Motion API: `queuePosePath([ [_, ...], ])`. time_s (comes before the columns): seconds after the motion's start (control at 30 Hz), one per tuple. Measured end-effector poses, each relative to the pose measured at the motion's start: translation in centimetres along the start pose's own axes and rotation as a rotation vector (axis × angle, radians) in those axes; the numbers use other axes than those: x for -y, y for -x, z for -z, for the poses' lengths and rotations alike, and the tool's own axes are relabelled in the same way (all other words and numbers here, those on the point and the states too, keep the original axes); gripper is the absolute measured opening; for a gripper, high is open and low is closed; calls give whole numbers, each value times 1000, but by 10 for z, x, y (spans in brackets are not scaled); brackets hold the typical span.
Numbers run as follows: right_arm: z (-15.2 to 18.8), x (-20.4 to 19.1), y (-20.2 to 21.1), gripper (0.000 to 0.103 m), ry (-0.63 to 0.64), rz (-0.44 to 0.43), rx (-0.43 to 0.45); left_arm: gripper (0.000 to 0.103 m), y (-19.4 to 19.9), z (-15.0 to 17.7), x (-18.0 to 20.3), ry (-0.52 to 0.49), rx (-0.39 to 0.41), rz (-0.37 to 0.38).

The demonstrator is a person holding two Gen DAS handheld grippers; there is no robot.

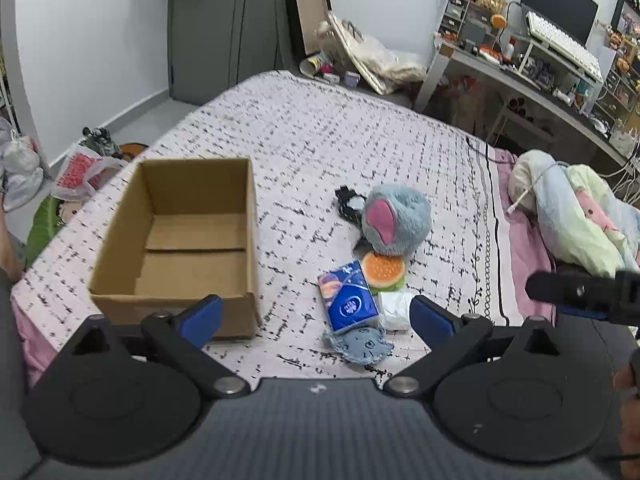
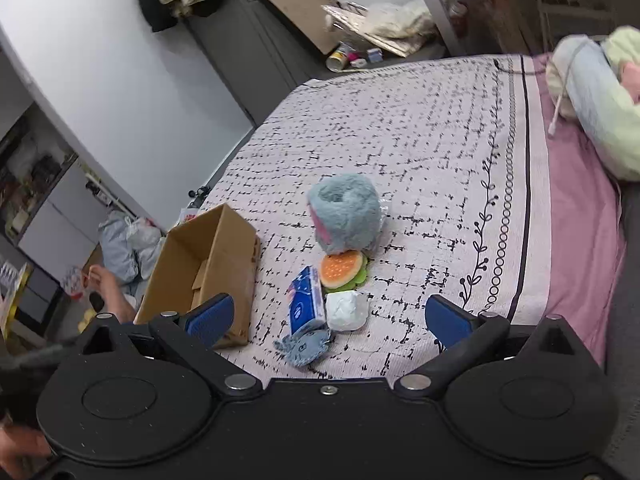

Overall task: Organize soft objects
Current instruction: 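Grasp the blue denim plush with the left gripper while the right gripper grasps the white plastic ball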

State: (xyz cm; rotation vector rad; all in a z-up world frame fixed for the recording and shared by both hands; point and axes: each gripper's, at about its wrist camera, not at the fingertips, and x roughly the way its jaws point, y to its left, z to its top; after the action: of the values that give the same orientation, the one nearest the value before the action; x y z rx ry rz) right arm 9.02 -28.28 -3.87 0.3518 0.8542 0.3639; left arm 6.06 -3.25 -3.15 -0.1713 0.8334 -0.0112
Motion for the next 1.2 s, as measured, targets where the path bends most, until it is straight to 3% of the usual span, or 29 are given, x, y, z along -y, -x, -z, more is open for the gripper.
queuePosePath([
  [0.33, -4, 24, -49, 93, -182, -40, -99, 94, -54, 5, 17, 12, -121, 47],
  [0.57, 6, 36, -87, 78, -233, -57, -170, 86, -90, 11, 16, 43, -211, 42],
  [0.9, 8, 48, -119, 75, -282, -108, -187, 75, -139, 17, 17, 89, -349, 62],
  [1.07, 15, 48, -136, 75, -302, -134, -219, 59, -153, 17, 16, 104, -395, 66],
  [1.2, 16, 43, -149, 67, -274, -121, -222, 41, -159, 15, 13, 137, -414, 94],
])
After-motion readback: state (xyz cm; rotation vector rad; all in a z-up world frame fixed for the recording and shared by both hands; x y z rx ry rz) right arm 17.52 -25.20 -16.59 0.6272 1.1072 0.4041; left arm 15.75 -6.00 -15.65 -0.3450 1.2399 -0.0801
